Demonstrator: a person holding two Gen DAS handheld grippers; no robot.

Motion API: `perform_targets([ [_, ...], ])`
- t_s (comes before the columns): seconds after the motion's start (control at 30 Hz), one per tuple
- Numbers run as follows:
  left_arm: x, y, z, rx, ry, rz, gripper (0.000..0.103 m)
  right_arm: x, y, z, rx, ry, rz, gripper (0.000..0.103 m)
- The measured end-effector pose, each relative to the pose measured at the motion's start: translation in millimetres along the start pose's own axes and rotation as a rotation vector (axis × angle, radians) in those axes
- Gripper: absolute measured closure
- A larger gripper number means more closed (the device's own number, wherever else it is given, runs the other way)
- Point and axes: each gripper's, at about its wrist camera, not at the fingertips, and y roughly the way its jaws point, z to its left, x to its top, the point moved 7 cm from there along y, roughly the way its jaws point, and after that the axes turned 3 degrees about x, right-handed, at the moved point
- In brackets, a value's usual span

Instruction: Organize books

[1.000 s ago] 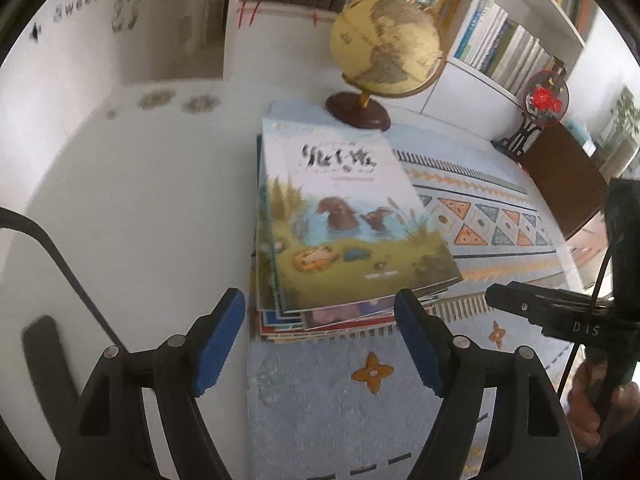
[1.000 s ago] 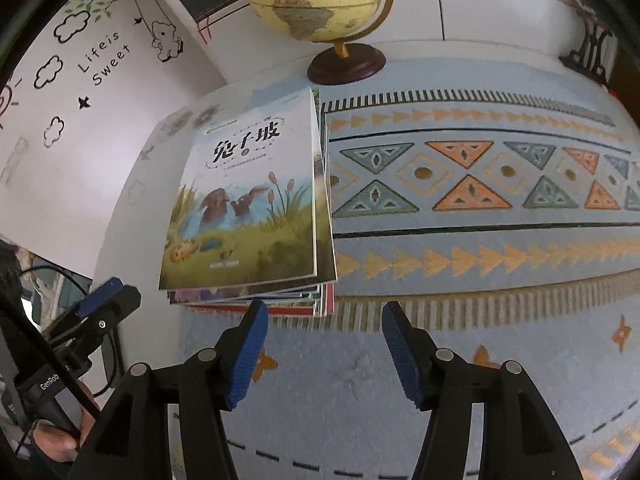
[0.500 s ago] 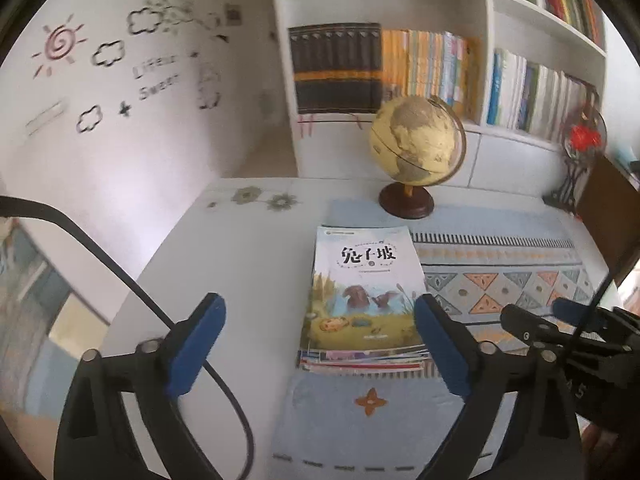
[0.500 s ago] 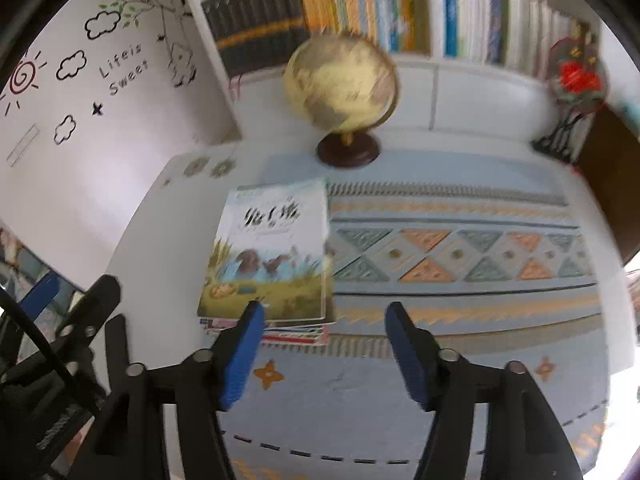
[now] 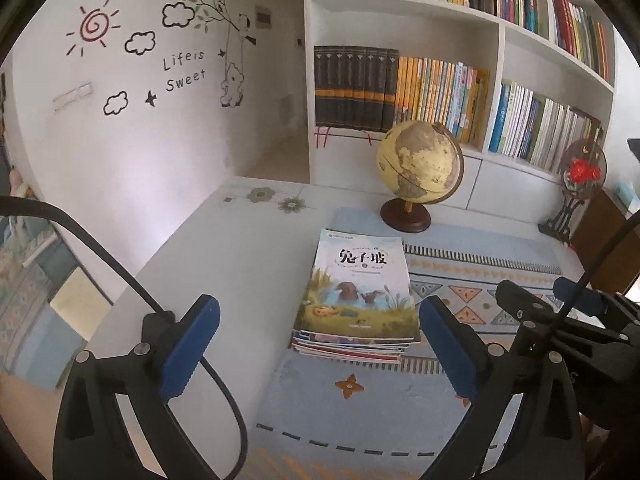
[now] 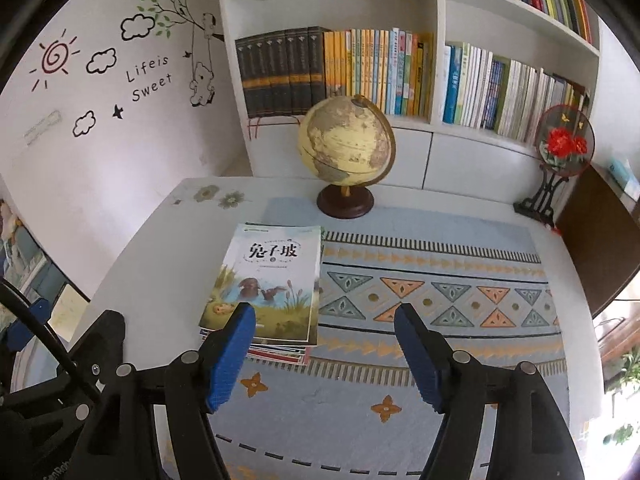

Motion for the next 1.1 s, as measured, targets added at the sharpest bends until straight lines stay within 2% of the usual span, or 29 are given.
perform_targets([
  [0.23, -4.9, 7.2, -0.6, -0.044, -0.036, 0.039, 0.003, -0.5, 0.9, -0.8, 0.007, 0.017, 0.004, 0.033],
  [0.5, -6.7, 13.0, -5.8, -0.047, 0.002, 0.047, 0.003, -4.3, 8.0, -4.7, -0.011, 0.034, 0.030, 0.033],
  [1.1, -9.5, 33.5, -3.2, -0.106, -0.005, 0.110, 0.003, -4.1, 21.0, -2.5, -0.045, 0.057, 0.066, 0.033],
])
